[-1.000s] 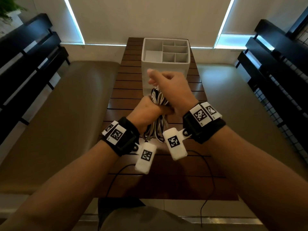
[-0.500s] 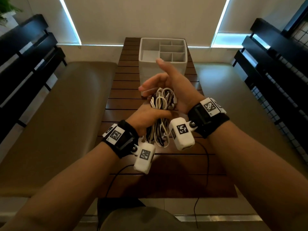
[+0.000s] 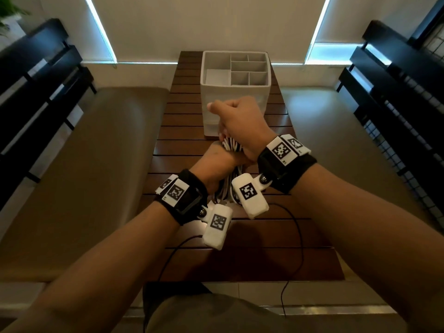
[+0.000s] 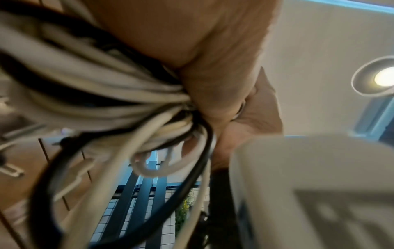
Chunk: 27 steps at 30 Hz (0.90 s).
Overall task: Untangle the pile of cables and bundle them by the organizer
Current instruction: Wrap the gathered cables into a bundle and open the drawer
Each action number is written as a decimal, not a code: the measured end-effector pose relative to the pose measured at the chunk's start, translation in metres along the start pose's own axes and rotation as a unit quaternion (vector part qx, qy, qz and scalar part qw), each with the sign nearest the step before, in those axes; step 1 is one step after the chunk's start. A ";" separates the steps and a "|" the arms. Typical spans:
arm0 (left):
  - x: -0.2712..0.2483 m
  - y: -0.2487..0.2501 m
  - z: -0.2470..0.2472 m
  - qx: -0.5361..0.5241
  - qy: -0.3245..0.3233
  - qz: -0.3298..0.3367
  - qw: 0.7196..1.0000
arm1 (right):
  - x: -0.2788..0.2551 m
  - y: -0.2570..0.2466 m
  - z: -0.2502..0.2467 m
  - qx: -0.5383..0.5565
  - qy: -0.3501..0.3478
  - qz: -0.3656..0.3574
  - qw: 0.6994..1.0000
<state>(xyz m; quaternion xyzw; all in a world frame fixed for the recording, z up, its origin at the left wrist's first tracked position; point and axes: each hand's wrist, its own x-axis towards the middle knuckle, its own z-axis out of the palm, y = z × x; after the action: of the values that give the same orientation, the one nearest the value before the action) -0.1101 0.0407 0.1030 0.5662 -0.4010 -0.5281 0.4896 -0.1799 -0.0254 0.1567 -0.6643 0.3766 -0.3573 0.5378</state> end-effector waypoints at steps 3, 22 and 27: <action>0.000 0.002 0.004 0.020 0.034 0.029 0.999 | 0.003 -0.002 0.004 -0.016 0.024 -0.014 0.999; 0.008 0.005 -0.012 -0.088 0.040 0.014 0.995 | -0.019 0.044 -0.035 0.043 -0.038 0.057 0.997; 0.014 0.008 -0.014 -0.111 0.075 0.036 0.990 | -0.047 0.078 -0.021 0.175 -0.256 0.165 0.936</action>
<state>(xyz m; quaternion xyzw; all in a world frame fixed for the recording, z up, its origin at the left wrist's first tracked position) -0.0937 0.0276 0.1073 0.5313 -0.3219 -0.5077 0.5969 -0.2295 -0.0042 0.0805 -0.5574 0.2623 -0.1414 0.7749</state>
